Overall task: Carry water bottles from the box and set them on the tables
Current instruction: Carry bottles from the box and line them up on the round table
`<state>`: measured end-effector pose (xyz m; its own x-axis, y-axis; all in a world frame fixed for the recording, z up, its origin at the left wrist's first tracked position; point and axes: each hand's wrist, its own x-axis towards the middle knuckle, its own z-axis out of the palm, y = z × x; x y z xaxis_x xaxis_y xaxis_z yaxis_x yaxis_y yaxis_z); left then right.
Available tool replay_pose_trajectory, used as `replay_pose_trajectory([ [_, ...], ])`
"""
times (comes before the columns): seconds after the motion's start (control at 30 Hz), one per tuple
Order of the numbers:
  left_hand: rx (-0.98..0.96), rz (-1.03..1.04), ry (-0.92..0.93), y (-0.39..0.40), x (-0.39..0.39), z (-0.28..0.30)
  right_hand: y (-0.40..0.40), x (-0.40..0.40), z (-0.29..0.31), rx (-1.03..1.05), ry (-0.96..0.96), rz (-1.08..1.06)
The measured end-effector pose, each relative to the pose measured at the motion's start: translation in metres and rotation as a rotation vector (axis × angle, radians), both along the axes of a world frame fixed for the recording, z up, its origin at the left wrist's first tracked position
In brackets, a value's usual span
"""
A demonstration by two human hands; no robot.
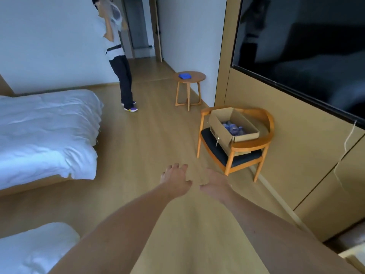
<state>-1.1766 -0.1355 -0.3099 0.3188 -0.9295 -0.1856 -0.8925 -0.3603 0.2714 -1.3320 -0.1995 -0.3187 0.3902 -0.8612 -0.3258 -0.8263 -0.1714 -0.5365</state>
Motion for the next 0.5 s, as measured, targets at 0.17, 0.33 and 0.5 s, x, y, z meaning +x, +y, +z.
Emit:
replay_pose_trajectory([
  [0.17,0.046,-0.052,0.001,-0.105,0.031,-0.011,-0.094,0.032,-0.021,0.034,0.006,-0.031],
  [0.33,0.026,-0.125,0.028,-0.229,0.072,-0.025,-0.202,0.065,-0.044,0.055,0.036,-0.087],
  [0.5,0.028,-0.182,0.105,-0.362,0.114,-0.042,-0.314,0.101,-0.051,0.112,0.012,-0.257],
])
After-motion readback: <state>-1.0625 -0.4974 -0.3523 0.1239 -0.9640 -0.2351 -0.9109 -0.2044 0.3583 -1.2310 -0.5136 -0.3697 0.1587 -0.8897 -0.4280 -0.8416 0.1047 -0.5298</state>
